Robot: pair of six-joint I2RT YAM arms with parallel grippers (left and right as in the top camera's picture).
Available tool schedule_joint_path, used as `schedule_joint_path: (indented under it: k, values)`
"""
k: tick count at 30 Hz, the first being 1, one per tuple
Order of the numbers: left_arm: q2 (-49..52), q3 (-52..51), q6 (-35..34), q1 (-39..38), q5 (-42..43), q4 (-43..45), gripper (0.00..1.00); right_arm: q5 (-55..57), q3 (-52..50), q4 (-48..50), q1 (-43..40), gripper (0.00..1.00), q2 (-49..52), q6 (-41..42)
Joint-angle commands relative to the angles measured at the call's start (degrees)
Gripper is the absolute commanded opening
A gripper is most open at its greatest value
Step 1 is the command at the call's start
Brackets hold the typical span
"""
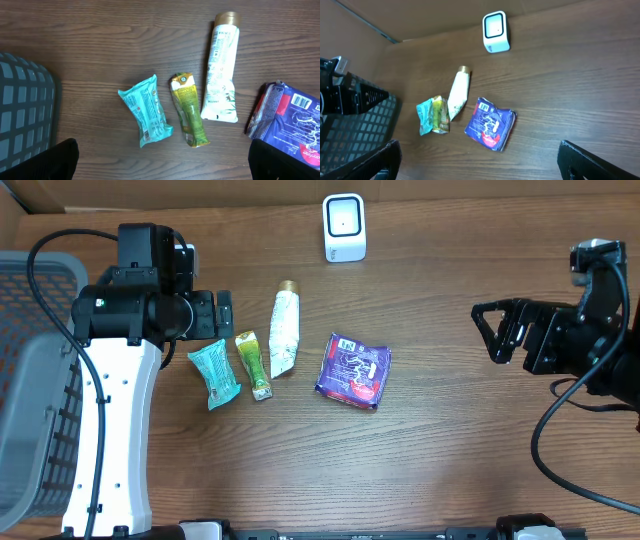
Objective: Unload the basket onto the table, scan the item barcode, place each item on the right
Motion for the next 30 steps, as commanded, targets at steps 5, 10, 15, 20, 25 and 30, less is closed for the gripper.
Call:
schedule_joint_path:
  k: [5,10,15,20,25,30]
  values:
    - [0.35,0.7,0.11,0.0,0.66,0.0,0.99,-0.44,1.14,-1.09,-0.2,1.0,-0.26,-2.12]
    - [0.35,0.68,0.11,0.0,0.66,0.0,1.0,-0.42,1.14,-1.49,-0.2,1.0,-0.02,-2.84]
    - [0.35,0.68,0.11,0.0,0.66,0.0,1.0,-0.33,1.14,-2.03,-0.2,1.0,0.48,-3.26]
    - [0.35,0.68,0.13,0.0,0.66,0.0,1.0,-0.2,1.09,-3.1,-0.2,1.0,1.75,-3.26]
    - [0.35,0.68,0.11,0.0,0.66,0.0,1.0,-0.22,1.09,-3.93,-0.2,1.0,3.45,-3.91]
    - [0.35,0.68,0.13,0.0,0.66,0.0,1.0,-0.11,1.09,-5.6,-0.2,1.0,5.31,-5.99]
